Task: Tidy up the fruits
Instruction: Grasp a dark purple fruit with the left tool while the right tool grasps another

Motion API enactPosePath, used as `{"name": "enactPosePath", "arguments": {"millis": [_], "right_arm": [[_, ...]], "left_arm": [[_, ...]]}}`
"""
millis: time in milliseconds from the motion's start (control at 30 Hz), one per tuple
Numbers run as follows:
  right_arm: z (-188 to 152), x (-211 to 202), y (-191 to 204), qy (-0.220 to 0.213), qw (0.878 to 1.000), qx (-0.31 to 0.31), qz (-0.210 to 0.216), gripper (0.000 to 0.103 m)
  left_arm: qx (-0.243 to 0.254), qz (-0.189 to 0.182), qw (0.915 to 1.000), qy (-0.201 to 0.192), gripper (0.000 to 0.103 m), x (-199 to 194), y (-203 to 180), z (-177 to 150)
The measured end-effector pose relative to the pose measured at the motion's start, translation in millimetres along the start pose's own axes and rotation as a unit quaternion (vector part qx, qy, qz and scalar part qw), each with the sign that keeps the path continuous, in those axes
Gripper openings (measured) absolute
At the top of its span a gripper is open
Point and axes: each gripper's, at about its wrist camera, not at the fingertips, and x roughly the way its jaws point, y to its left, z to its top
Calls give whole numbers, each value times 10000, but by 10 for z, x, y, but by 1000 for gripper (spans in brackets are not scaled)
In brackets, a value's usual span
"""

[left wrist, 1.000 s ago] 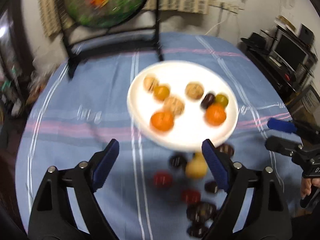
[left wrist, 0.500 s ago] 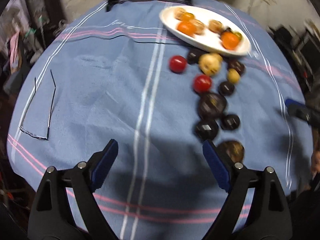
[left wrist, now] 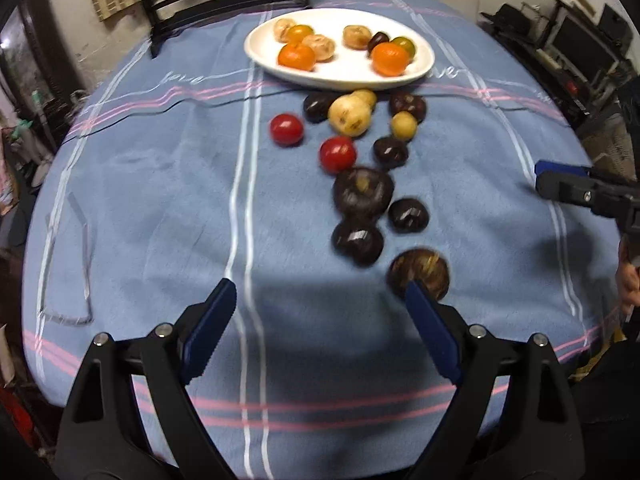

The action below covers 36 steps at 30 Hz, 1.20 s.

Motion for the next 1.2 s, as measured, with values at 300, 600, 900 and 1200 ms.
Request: {"name": "enactPosePath", "arguments": {"millis": [300,600,900,1200], "right_arm": [[-97,-337,-8,-400,9939,438,-928,72],[-159,-250,260,-155,9911,247,-1300,72],[-105,-9,619,199,9897,-280,-1391,72],[67,445,909,437,9902,-819,-1045,72]], "left_arm": [[409,-890,9951,168,77,310,-31,314],[725,-1494,9857,283,57,519,-29,303],[911,-1815,9789,234,39,612,70,255],[498,-1714,9839,-98,35,432,482,177]]}}
